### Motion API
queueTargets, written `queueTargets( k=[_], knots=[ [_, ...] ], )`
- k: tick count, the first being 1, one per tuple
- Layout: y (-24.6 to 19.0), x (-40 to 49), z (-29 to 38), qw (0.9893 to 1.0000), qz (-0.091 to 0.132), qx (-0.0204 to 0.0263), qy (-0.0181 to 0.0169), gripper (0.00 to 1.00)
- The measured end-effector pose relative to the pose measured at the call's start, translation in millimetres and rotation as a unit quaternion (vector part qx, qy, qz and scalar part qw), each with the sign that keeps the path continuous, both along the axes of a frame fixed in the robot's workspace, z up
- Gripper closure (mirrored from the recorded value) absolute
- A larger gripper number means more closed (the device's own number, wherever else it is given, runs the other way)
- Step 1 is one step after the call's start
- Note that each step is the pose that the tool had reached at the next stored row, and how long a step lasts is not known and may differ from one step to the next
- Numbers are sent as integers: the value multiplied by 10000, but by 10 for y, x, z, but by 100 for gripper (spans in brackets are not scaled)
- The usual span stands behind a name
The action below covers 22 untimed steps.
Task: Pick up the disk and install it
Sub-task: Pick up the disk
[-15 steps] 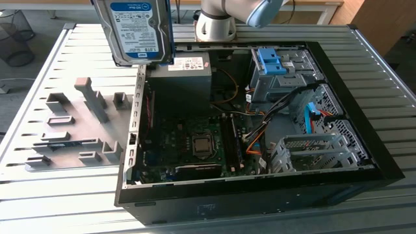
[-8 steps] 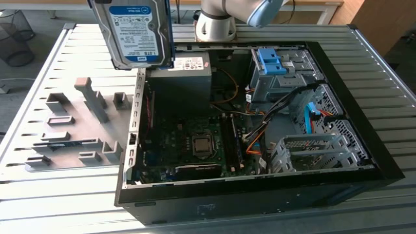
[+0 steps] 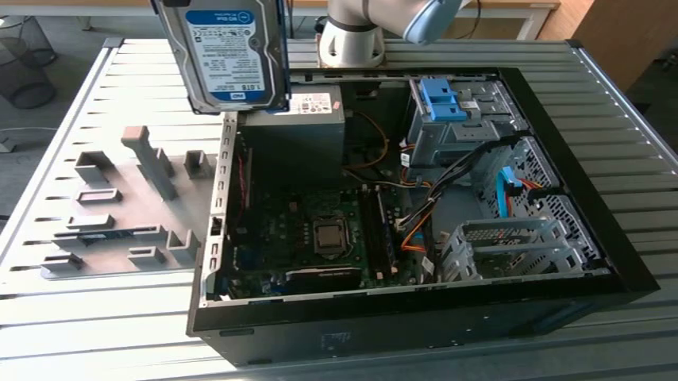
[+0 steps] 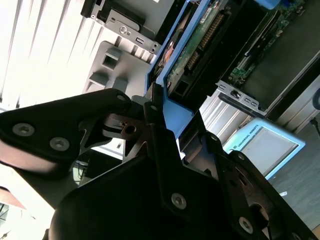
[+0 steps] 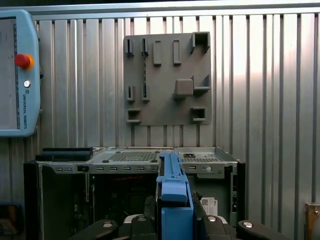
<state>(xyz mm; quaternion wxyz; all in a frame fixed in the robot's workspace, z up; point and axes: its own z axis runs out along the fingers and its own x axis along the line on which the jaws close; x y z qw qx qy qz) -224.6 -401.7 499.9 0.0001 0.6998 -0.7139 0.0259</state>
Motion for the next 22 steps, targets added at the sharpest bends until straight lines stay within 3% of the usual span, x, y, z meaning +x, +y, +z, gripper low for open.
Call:
queueTargets(
  k=[12, 22],
  knots=[
    [0, 281, -1, 10000, 0, 0, 0, 64],
    [0, 600, -1, 10000, 0, -5, 0, 64]
  ],
)
